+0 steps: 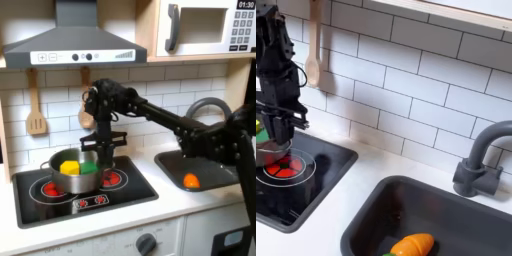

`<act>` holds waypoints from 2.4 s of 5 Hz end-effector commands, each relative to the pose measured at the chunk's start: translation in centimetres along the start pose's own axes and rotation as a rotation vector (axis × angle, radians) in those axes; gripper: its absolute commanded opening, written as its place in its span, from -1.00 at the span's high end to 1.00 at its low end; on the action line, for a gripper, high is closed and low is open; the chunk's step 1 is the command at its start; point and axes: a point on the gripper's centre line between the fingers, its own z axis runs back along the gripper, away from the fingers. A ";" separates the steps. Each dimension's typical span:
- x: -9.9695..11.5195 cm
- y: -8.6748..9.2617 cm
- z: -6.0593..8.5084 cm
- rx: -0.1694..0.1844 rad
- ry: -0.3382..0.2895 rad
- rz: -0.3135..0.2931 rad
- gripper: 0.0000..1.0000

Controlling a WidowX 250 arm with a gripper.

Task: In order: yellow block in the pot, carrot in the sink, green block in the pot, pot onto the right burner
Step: 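Move the pot onto the right burner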

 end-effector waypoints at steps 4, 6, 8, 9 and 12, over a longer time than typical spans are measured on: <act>0.1 -4.6 -0.4 -0.022 0.002 -0.075 1.00; 0.1 -5.6 -0.5 -0.023 0.001 -0.090 1.00; 0.1 -6.0 -0.4 -0.020 -0.004 -0.100 1.00; 0.0 -6.0 0.0 -0.023 -0.004 -0.112 -1.00; -1.9 -7.4 5.1 -0.005 -0.136 -0.147 -1.00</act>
